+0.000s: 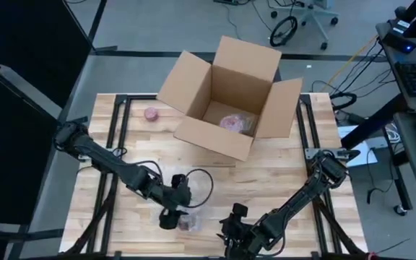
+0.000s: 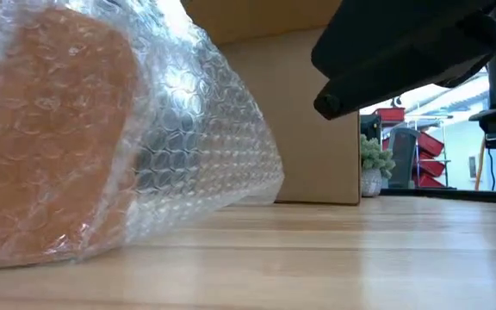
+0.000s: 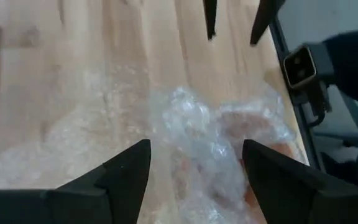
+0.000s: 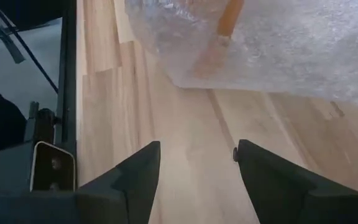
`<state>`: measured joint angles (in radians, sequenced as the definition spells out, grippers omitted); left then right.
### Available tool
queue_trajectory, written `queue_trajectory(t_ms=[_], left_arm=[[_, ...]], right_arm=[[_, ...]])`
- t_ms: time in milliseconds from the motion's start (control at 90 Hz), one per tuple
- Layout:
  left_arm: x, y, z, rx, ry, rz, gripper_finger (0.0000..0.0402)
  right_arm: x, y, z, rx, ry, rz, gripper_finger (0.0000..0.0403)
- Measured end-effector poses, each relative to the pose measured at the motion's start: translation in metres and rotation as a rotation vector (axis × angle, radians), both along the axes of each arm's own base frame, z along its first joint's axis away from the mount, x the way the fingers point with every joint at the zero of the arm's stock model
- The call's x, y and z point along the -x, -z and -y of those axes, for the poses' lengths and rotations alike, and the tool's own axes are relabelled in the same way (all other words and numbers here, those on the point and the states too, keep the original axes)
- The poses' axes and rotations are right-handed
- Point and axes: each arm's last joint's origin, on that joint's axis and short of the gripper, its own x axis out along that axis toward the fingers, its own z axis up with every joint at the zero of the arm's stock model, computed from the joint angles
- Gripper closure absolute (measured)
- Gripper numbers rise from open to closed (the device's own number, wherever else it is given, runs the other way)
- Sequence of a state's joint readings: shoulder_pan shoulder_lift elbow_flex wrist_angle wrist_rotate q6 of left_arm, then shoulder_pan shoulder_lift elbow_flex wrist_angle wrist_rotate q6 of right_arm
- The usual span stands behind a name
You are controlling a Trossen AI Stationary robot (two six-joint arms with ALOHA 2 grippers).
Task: Wrap mug
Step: Wrap the yellow mug in the bubble wrap
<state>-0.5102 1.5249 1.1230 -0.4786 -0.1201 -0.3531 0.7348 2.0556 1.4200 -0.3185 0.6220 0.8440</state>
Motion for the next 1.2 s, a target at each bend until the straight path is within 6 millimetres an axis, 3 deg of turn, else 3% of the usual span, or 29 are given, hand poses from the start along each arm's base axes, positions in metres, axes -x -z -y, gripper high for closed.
queue_trajectory(t_ms=[178, 644, 1200], left_arm=[[0.000, 0.008, -0.007, -0.127, -0.097, 0.010, 0.0159], [-0.008, 0.034, 0.007, -0.075, -0.015, -0.085, 0.0159], [-0.030, 0.105, 0.019, -0.133, -0.009, -0.242, 0.0159]], right_arm=[[-0.001, 0.000, 0.001, -0.001, 0.003, 0.001, 0.0204], [0.000, 0.000, 0.000, 0.002, -0.002, 0.000, 0.0204], [0.000, 0.000, 0.000, 0.004, -0.003, -0.004, 0.0204]])
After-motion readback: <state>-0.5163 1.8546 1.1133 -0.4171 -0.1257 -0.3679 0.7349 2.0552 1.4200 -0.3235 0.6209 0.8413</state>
